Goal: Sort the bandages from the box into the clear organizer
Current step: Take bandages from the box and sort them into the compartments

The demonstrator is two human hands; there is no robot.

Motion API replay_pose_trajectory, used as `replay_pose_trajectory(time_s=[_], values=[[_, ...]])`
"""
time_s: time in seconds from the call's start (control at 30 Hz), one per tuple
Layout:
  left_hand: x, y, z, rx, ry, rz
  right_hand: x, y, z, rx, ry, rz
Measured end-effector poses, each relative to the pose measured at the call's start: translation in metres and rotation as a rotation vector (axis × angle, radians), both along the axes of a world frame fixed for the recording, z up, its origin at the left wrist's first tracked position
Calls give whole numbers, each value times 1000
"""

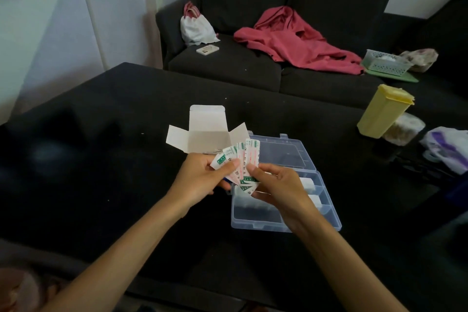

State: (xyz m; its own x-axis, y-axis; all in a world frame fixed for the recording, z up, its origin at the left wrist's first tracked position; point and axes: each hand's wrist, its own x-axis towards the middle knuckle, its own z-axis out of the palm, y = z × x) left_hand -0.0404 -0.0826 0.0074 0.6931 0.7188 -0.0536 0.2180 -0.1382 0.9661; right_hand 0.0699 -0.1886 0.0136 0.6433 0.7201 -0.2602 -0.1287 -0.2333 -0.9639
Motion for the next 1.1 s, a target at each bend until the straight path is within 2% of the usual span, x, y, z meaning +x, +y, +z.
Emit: replay_pose_trajectory(time_s=[0.17, 0.3, 0.33, 0.4, 0.47, 0.5, 0.67, 0.8, 0.87, 0.93, 1.0, 1.1], values=[[0, 3, -2, -113, 39, -116, 2, -2, -4, 5, -143, -20], [1, 2, -1, -128, -14, -73, 9, -6, -5, 33, -290, -70], [1, 1, 0, -168, -39, -55, 11, -9, -5, 38, -422, -105], [4, -3, 1, -274, -77, -33, 19, -17, -6, 68, -919, -137], [7, -8, 3, -378, -93, -24, 23, -23, -11, 141, -1400, -63], [8, -10, 4, -424, -100, -29, 23, -25, -13, 162, -1530, -30], [11, -14, 8, -544, -149, -114, 30, -28, -16, 97, -1715, 11], [15, -17, 11, -546, -165, -98, 32, -31, -18, 74, -1733, 19], [20, -19, 9, -455, -82, -53, 34, -33, -19, 80, -1723, 64], [24, -21, 4, -372, -40, -26, 37, -36, -23, 55, -1625, 153], [26, -23, 1, -321, -71, -41, 40, -39, -20, 30, -1307, 167], [32, -26, -1, -247, -113, -48, 45, -39, -11, 34, -637, -21]])
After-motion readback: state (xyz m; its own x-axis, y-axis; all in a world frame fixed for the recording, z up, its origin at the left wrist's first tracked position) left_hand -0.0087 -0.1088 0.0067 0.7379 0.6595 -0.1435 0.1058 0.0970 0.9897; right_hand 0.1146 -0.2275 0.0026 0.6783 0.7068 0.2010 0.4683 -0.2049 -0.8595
